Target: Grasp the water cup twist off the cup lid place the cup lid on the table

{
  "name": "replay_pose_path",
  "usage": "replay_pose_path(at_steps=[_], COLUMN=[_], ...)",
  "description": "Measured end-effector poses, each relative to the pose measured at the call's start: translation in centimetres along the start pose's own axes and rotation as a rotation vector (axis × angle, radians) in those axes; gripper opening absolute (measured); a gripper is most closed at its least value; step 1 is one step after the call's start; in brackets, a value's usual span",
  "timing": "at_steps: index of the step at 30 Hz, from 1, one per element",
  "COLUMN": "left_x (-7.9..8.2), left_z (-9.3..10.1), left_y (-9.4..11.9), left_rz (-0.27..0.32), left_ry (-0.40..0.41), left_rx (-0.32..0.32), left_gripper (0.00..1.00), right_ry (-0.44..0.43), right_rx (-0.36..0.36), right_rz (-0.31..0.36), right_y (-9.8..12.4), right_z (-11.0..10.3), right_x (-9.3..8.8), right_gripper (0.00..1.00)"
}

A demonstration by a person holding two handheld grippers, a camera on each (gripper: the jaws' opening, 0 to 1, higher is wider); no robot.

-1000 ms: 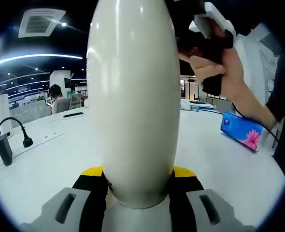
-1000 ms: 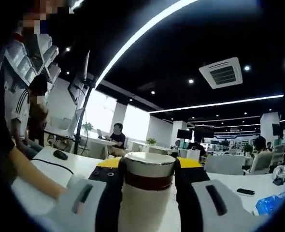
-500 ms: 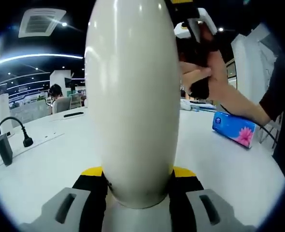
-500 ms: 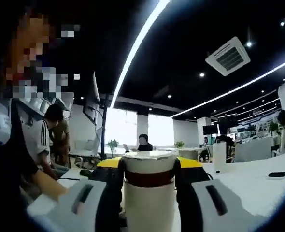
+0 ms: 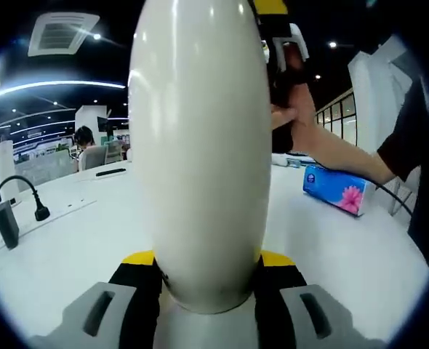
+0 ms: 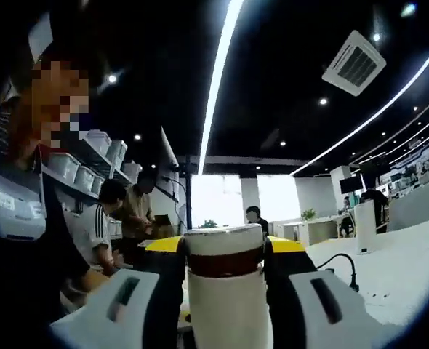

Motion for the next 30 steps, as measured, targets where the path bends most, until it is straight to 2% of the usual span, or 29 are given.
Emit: replay_pose_path(at_steps=[10,16,21,23,28,30], left_x=[0.0,0.0,0.1,0.1,0.1,0.2], left_z=[-0.1,-0.1,-0.1,-0.1,-0.1,0.0], left_y=[0.0,0.0,0.1,0.1,0.1,0.1], left_rz=[0.000,0.001,0.001,0.001,0.002,0.002], left_ry=[0.002,0.003,0.002,0.002,0.001,0.001], left_rx=[-0.001,-0.002,-0.002,-0.003,-0.003,-0.003], left_gripper=[0.51,0.51,0.51,0.51,0.51,0.51], right_ry=[-0.078,-0.115,-0.043,0.025,0.126,0.128], right_rx=[0.100,0.111,0.060,0.029,-0.039,-0.063], right_rz=[0.021,0.021,-0.016,-0.042,-0.072,-0.081], right_y=[-0.2,-0.2,-0.3,-0.3,-0.6,-0.5], right_z=[0.7,0.7,0.5,0.2,-0.4,-0.7], right_x=[-0.2,-0.3,-0.2,-0.2,0.1,0.0], right_gripper=[0.47,0.49,0.52,0.54,0.57,0.58])
Point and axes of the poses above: the point that each gripper's makers call its tool centre point, and the gripper's own axes: y roughly backward along the fingers, z roughly to its right, x roughly out of its top, the point moved 4 cm from there along y, roughly backward along the fingers, and after that the axes turned 5 degrees about y, right-handed, at the moved point
